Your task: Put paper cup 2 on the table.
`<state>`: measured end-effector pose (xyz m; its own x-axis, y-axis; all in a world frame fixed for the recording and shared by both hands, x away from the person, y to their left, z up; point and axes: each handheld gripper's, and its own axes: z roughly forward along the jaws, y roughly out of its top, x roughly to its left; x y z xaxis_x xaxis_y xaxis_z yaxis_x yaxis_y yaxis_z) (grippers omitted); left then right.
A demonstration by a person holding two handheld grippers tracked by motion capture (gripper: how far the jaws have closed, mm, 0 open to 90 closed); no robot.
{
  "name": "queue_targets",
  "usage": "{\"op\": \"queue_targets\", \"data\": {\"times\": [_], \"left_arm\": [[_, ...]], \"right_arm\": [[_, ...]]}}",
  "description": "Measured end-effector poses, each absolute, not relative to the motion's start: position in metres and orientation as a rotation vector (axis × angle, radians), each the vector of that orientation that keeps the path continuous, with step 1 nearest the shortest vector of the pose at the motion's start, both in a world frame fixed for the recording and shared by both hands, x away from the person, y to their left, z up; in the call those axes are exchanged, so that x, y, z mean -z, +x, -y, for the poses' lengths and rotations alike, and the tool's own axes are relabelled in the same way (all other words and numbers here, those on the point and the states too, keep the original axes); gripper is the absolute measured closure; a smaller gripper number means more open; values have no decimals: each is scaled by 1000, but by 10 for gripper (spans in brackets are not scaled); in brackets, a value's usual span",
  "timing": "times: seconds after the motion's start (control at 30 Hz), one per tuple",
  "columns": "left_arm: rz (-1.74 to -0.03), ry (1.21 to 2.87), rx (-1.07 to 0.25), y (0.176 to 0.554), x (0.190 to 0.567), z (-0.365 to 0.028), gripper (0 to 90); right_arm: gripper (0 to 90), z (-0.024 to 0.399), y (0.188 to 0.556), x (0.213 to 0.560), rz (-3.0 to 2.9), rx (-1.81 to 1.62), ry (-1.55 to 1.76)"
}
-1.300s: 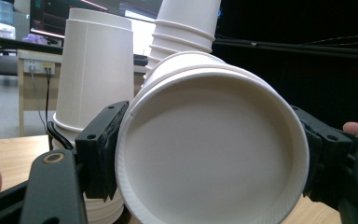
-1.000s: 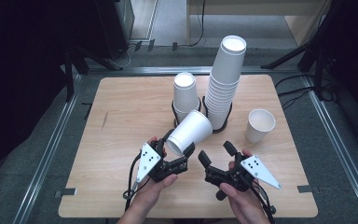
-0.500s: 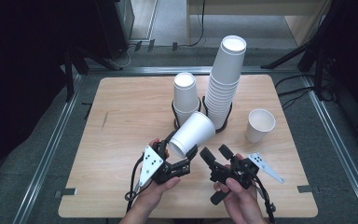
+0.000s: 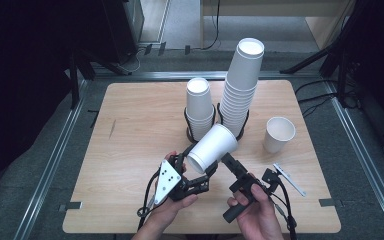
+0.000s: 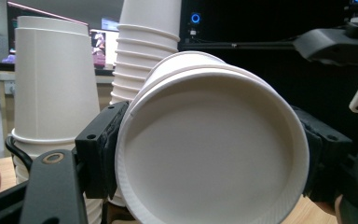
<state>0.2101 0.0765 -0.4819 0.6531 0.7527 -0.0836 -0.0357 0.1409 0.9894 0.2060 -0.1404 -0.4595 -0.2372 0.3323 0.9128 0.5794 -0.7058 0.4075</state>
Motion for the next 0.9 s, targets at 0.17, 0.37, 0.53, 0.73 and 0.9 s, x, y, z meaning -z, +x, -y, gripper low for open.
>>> {"op": "queue_targets", "data": {"times": [0.17, 0.37, 0.53, 0.73, 0.9], "left_arm": [[-660, 1328, -630, 208, 483, -72, 233], [-642, 1334, -626, 206, 484, -69, 233], [-633, 1345, -623, 204, 485, -66, 232], [-610, 1360, -623, 200, 486, -59, 233], [-599, 1364, -620, 198, 487, -55, 232]], "right_arm": [[0, 144, 210, 464, 1051, 2015, -1858], [0, 146, 212, 467, 1009, 1970, -1878], [0, 147, 213, 467, 987, 1962, -1863], [0, 148, 213, 466, 960, 1956, -1859], [0, 149, 213, 465, 933, 1958, -1845]]}}
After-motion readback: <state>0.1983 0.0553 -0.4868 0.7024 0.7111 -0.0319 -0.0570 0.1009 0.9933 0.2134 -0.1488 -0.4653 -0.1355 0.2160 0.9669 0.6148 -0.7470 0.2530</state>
